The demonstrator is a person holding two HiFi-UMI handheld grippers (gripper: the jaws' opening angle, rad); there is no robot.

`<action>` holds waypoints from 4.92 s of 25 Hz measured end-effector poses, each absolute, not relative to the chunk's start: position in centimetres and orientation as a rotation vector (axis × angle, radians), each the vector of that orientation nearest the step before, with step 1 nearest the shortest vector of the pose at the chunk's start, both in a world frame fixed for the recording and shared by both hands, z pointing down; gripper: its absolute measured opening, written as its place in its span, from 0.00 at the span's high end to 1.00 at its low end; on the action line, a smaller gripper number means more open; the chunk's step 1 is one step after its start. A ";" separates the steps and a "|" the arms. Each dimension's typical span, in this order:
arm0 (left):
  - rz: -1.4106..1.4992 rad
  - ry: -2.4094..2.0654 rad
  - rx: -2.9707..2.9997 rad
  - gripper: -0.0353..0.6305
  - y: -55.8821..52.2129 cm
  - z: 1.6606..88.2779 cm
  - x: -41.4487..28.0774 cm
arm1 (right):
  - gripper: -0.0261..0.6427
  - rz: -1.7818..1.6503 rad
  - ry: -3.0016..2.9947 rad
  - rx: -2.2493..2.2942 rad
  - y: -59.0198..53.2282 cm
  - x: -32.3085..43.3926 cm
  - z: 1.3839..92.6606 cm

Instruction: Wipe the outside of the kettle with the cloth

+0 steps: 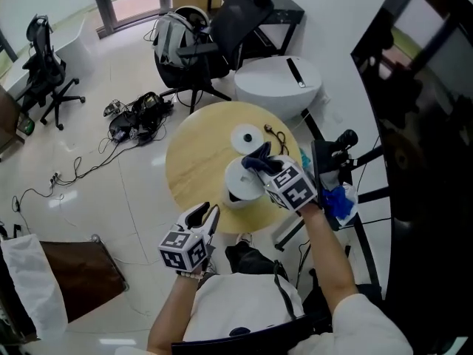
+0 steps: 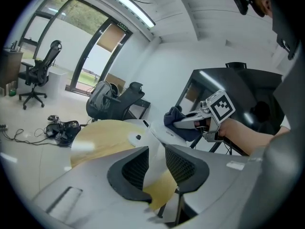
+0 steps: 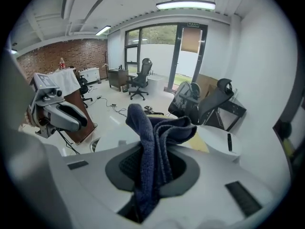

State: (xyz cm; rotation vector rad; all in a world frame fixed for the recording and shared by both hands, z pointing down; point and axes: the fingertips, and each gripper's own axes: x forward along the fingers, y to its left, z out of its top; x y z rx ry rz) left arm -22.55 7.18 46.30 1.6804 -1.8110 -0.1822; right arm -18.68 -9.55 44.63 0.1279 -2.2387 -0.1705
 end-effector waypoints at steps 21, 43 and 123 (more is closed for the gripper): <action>-0.181 -1.795 1.721 0.78 8.4 46.0 -21.2 | 0.86 -0.368 -2.108 -0.179 0.5 -20.1 45.1; 0.045 -1.760 1.827 0.56 -0.5 45.9 -24.2 | 0.86 -0.064 -2.355 0.187 -10.6 -16.0 41.8; 0.225 -1.822 1.587 0.53 -4.6 46.3 -23.0 | 0.86 1.592 -2.617 0.239 -10.1 -11.4 51.3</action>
